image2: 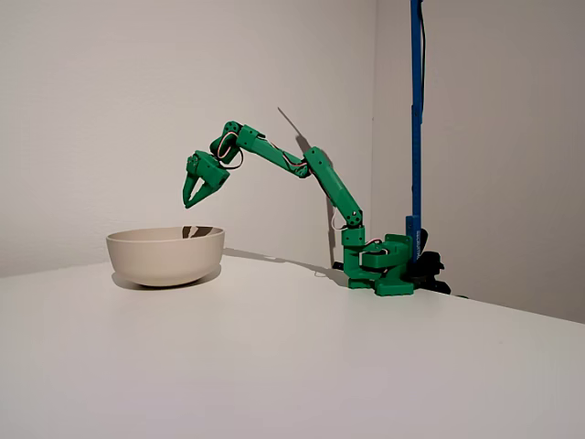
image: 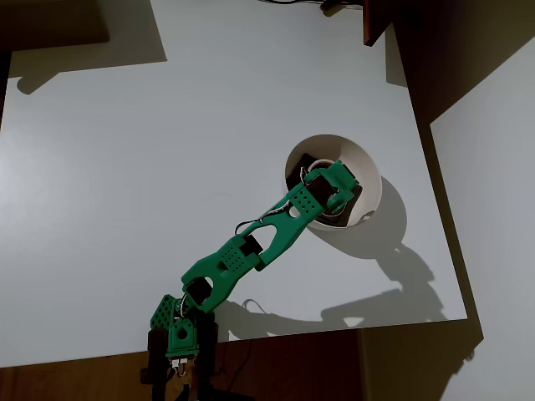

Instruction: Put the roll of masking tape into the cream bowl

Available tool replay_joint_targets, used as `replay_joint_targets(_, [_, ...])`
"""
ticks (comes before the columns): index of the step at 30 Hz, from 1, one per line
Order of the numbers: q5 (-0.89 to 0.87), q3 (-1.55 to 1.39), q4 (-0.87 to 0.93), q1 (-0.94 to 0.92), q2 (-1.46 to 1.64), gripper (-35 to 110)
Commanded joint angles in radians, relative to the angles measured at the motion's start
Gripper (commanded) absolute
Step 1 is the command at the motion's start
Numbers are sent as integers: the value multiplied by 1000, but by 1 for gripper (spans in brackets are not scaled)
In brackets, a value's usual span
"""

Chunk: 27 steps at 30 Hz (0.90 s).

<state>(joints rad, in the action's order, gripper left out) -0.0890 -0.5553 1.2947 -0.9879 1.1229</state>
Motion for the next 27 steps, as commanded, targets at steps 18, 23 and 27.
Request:
replay_joint_targets(18, [43, 71, 555, 575, 729, -8])
replay_joint_targets(23, [72, -193, 563, 715, 919, -8])
replay_joint_targets(27, [78, -466, 514, 810, 1088, -8])
